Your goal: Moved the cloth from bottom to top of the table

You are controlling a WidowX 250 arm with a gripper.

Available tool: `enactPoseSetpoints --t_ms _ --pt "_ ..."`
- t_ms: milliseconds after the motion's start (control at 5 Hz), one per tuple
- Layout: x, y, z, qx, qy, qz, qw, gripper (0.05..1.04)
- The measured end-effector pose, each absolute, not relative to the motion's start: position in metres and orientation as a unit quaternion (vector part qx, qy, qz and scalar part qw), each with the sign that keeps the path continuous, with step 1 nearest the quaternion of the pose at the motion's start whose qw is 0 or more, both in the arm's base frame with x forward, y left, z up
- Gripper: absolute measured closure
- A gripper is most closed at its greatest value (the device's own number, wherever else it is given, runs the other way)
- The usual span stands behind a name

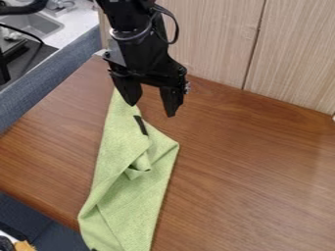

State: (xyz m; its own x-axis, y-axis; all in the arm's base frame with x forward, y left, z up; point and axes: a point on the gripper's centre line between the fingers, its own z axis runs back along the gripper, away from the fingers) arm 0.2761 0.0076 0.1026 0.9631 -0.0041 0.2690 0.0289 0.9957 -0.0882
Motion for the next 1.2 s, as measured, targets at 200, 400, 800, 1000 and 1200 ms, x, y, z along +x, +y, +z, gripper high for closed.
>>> enactPoseSetpoints --t_ms 200,400,800,1000,1200 --pt "0.273 0.008 0.092 -0.047 -0.119 -0.007 0.992 0.083" --pt "0.269 0.021 0.072 -0.035 -0.110 0.011 0.993 0.084" --pt "0.259 0.038 0.027 -0.028 -0.081 0.024 0.996 0.084" --pt "0.256 0.049 0.007 -0.022 -0.067 0.043 0.997 0.083" --pt "0.252 0.054 -0.004 -0.018 -0.049 0.052 0.997 0.083"
